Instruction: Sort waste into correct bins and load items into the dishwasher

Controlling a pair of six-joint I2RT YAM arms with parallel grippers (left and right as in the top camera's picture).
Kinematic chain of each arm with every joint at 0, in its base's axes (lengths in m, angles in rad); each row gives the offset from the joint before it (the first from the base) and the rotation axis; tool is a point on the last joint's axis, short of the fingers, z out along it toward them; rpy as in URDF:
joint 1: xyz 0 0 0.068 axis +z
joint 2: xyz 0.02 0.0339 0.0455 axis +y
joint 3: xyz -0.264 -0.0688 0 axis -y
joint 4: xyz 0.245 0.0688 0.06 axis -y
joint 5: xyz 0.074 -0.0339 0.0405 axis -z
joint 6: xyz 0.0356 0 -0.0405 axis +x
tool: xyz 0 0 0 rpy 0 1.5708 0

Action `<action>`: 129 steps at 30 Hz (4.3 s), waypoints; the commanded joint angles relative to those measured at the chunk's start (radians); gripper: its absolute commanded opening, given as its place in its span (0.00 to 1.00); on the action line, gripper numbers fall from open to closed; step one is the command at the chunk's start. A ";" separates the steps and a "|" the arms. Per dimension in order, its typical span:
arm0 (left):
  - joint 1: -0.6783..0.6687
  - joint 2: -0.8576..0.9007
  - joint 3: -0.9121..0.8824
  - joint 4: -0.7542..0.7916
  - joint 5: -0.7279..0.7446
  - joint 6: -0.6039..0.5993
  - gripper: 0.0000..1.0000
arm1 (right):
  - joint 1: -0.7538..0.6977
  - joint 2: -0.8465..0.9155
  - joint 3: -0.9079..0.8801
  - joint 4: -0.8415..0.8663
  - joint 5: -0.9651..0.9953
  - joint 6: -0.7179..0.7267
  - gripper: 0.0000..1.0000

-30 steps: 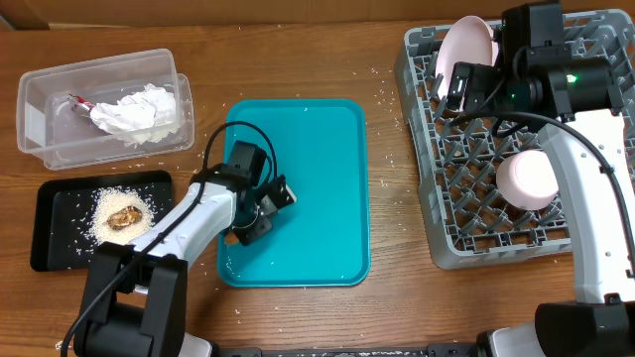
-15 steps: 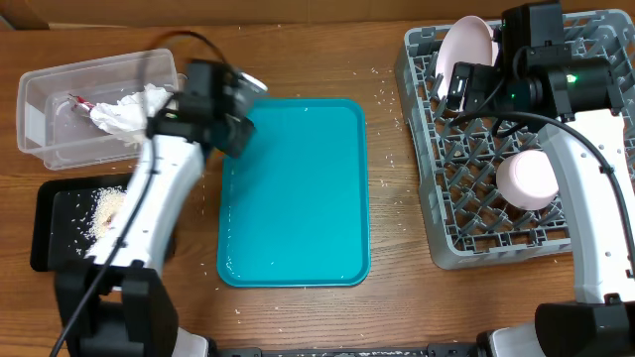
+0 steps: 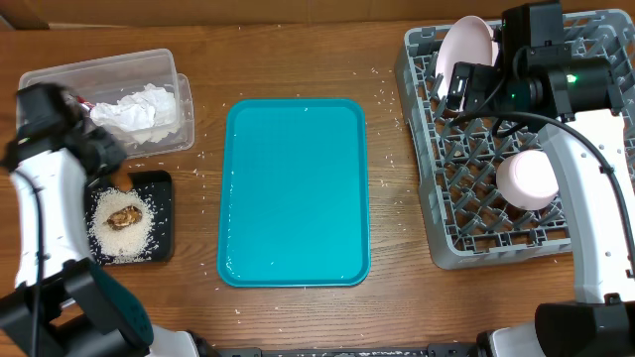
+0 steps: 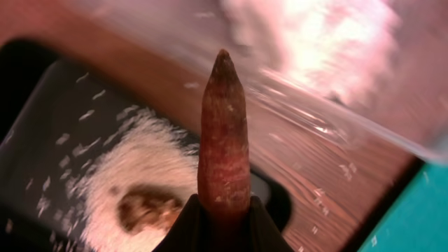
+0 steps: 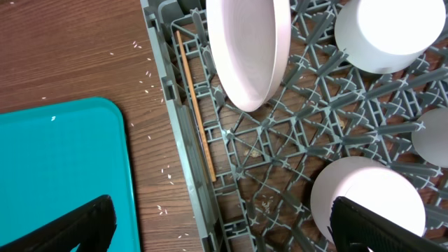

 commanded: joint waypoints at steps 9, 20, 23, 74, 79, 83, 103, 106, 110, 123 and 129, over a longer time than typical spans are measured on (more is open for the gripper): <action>0.159 0.015 -0.026 -0.055 0.011 -0.523 0.09 | -0.002 -0.003 0.000 0.004 0.007 0.001 1.00; 0.159 0.027 -0.124 -0.026 0.063 -0.916 0.10 | -0.001 -0.003 0.000 0.004 0.007 0.001 1.00; 0.159 0.027 -0.151 0.013 0.063 -0.916 0.15 | -0.001 -0.003 0.000 0.004 0.007 0.000 1.00; 0.159 0.116 -0.064 0.220 0.582 -0.503 0.21 | -0.002 -0.003 0.000 0.004 0.007 0.000 1.00; 0.159 0.043 -0.054 0.217 0.720 -0.502 0.20 | -0.002 -0.003 0.000 0.004 0.007 0.000 1.00; 0.159 -0.030 -0.054 0.207 0.718 -0.440 0.15 | -0.002 -0.003 0.000 0.004 0.007 0.001 1.00; 0.159 -0.661 -0.054 0.118 0.183 -0.211 1.00 | -0.001 -0.003 0.000 0.012 0.006 0.001 1.00; 0.158 -0.656 -0.054 0.115 0.183 -0.211 1.00 | -0.001 -0.003 0.000 0.014 0.002 0.001 1.00; 0.158 -0.629 -0.054 0.098 0.188 -0.212 1.00 | -0.001 -0.009 0.002 -0.040 -0.120 0.001 1.00; 0.159 -0.490 -0.054 0.050 0.187 -0.212 1.00 | 0.003 -0.236 0.002 -0.108 -0.190 0.050 1.00; 0.159 -0.395 -0.054 0.050 0.187 -0.212 1.00 | 0.003 -0.488 0.001 -0.177 -0.038 0.050 1.00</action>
